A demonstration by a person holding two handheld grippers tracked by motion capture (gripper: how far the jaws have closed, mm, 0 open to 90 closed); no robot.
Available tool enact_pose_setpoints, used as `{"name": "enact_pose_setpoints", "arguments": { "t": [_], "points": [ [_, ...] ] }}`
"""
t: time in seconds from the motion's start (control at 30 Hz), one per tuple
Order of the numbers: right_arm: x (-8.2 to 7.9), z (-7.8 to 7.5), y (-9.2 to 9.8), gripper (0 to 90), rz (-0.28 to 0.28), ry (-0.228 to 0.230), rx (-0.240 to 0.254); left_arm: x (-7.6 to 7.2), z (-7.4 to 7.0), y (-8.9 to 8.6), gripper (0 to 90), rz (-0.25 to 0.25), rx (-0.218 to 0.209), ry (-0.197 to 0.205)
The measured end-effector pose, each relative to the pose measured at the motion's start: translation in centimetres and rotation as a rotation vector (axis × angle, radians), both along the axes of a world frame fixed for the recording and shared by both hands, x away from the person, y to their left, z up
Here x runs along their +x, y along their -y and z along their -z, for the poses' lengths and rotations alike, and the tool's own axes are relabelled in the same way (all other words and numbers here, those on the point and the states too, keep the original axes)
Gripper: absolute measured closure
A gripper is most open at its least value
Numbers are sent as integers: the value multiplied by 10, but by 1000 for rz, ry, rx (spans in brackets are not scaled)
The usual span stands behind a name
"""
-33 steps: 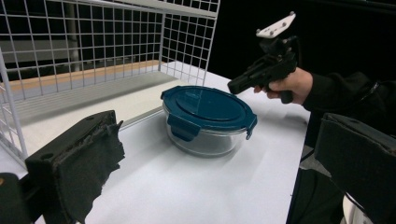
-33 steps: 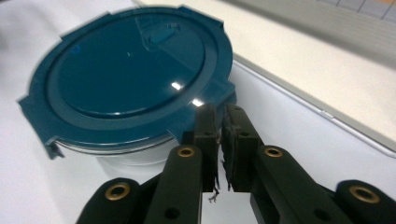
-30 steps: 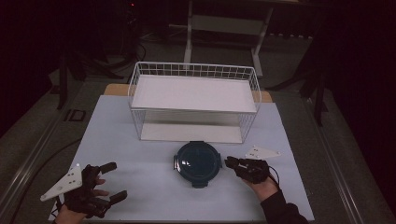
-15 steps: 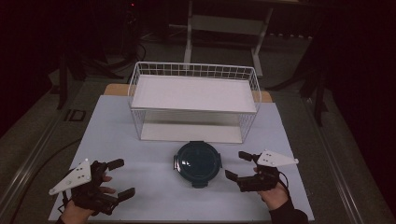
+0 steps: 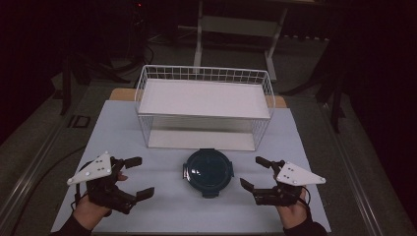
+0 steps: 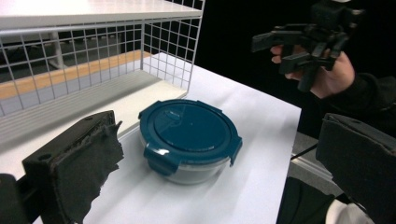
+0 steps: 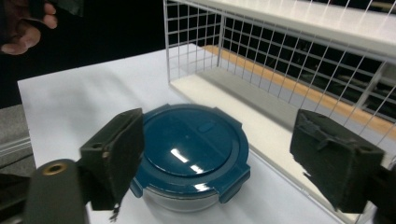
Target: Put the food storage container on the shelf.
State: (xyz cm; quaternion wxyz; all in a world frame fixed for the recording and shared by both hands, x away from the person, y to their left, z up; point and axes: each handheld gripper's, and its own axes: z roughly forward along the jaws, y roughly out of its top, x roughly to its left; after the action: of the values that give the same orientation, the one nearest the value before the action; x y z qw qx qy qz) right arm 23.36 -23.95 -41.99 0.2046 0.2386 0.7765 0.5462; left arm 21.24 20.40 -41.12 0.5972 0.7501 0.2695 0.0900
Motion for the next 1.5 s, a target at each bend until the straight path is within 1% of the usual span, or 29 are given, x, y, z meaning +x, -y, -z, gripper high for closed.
{"name": "enact_pose_setpoints", "arguments": {
  "t": [0.07,0.1,0.13,0.17,0.2,0.23,0.27,0.3,0.37,0.4,0.43,0.53,0.6,0.67,0.73,0.83,0.9,0.93,0.97,1.0,1.07,1.1,1.17,1.23,1.3,1.37,1.4,1.47,1.5],
  "points": [
    [-1,-2,-1,184,22,-16,-17,4,-3,6,0,-29,17,0],
    [-2,-2,-1,184,34,-15,-20,7,-5,11,0,-28,37,-4],
    [-3,-2,-1,184,39,4,-10,10,-5,15,0,-26,51,-2],
    [-3,-2,-1,184,32,0,2,11,-5,19,0,-32,63,3],
    [-3,-2,-1,184,35,0,0,13,-5,23,0,-36,79,9],
    [-3,-2,-1,184,35,0,0,13,-5,23,0,-36,79,9],
    [-3,-3,0,184,47,16,-7,16,-4,30,0,-23,82,4],
    [-3,-4,1,182,52,26,6,18,-4,34,0,-19,86,3],
    [-3,-5,1,174,50,32,17,23,-3,44,0,-6,97,-5],
    [-2,-6,1,176,38,45,23,24,-2,46,0,-2,102,-12],
    [-2,-7,1,177,27,47,22,27,-2,50,0,4,110,-21],
    [-3,-7,-1,167,35,44,10,35,1,58,0,13,107,-49],
    [-3,-7,-1,134,46,30,22,42,4,63,0,11,93,-74],
    [-2,-6,-1,132,51,16,33,48,6,68,0,-7,93,-91],
    [-2,-5,-2,119,58,21,25,54,9,73,0,-12,83,-107],
    [-2,-3,-3,116,61,8,24,64,16,77,0,-32,75,-120],
    [-3,-2,-5,112,61,3,23,73,22,78,0,-46,51,-144],
    [-3,-1,-6,109,64,6,19,75,24,78,0,-53,49,-152],
    [-3,-1,-6,101,64,9,19,79,28,78,0,-59,42,-166],
    [-3,0,-8,101,70,16,11,81,30,78,0,-63,44,-182],
    [-4,1,-8,100,67,15,19,87,36,78,0,-81,51,-224],
    [-4,2,-11,100,81,21,17,90,40,78,0,-92,66,-255],
    [-4,3,-13,100,77,16,18,95,46,77,0,-109,86,-289],
    [-4,4,-14,100,79,17,13,99,51,76,0,-116,79,-335],
    [-4,5,-16,100,78,16,13,104,56,76,0,-128,69,-400],
    [-4,5,-16,100,76,13,14,108,60,76,0,-133,77,-475],
    [-4,6,-16,101,76,9,10,110,63,76,0,-135,83,-529],
    [-4,7,-15,114,76,-23,10,111,66,76,6,-128,68,-584],
    [-4,8,-15,124,80,-34,5,112,67,76,6,-124,70,-619]
  ]
}}
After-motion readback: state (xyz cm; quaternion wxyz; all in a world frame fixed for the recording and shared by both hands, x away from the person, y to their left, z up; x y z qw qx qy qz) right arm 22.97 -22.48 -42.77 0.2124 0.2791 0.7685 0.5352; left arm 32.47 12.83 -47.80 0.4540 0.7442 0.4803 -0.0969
